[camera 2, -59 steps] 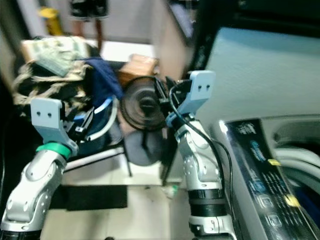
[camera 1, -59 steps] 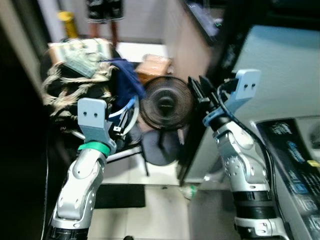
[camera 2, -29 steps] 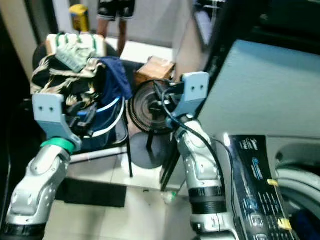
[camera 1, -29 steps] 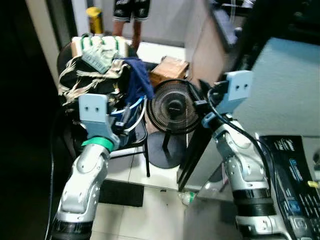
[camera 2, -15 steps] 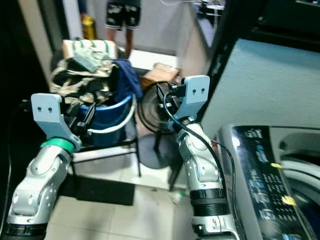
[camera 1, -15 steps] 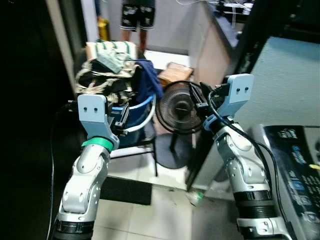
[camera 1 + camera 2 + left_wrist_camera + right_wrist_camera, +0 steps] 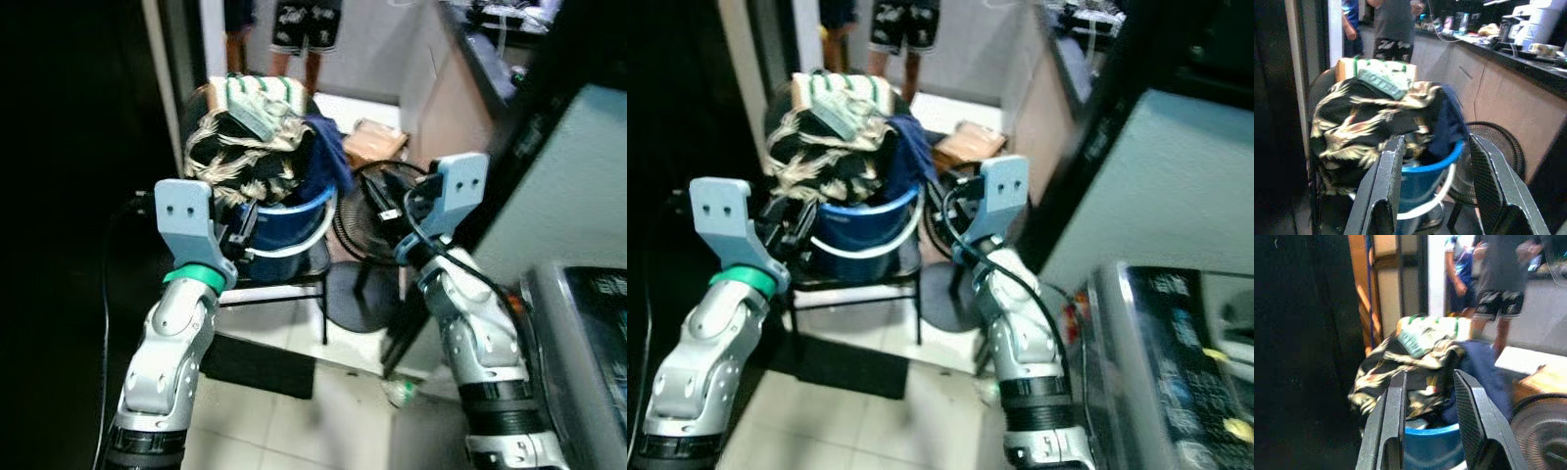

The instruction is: Clothes washing

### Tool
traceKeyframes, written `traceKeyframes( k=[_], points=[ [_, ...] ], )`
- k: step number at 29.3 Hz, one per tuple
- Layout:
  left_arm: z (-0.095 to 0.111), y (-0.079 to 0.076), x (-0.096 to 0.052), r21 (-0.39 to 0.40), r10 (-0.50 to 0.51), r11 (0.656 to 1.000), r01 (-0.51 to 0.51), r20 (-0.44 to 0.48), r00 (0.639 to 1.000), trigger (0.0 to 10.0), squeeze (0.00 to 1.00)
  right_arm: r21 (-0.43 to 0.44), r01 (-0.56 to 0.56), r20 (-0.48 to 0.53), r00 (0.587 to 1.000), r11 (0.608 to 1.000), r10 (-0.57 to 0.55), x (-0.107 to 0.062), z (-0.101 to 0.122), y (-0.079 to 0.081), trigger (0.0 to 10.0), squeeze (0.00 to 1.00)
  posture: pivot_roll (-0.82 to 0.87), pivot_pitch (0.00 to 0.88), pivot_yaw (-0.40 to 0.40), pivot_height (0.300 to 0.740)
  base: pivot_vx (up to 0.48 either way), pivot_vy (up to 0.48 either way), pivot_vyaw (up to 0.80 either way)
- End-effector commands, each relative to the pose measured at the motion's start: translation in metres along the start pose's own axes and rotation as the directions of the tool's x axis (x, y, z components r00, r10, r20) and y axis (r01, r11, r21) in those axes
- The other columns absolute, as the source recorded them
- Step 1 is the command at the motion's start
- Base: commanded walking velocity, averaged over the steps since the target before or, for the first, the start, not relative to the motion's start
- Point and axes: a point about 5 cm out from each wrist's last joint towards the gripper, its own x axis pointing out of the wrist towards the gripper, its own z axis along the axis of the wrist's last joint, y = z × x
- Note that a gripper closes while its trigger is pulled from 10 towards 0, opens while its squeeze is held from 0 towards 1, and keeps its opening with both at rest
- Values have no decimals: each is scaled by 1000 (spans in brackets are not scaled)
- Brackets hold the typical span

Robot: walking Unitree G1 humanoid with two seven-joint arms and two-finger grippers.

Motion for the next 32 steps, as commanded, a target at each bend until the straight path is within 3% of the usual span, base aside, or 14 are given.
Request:
traceKeyframes(
  k=[1, 20, 27, 32],
  points=[
    [-2, -1, 0, -12, -3, 1000, 3, -11, 1000, 10000, 0, 4, 12, 1, 1000, 1000, -12, -2, 0, -3, 10000, 0, 39, 41, -45, 740, 379, 0, 0],
    [-2, 2, -2, -14, 11, 1000, -11, -10, 1000, 10000, 0, -6, -39, -5, 999, 999, 39, 1, 1, 2, 10000, 0, 41, 39, -60, 740, 379, 0, 0],
    [-3, 1, -1, -13, 6, 1000, -7, -11, 1000, 10000, 0, -8, -38, -8, 999, 999, 38, 2, 0, 2, 10000, 0, 40, 32, -58, 740, 373, 0, 800],
    [-3, 0, -1, -15, -2, 1000, 2, -10, 1000, 10000, 0, 14, -15, -2, 1000, 1000, 15, 0, 0, -1, 10000, 0, 38, 28, -54, 740, 370, 0, 0]
  ],
)
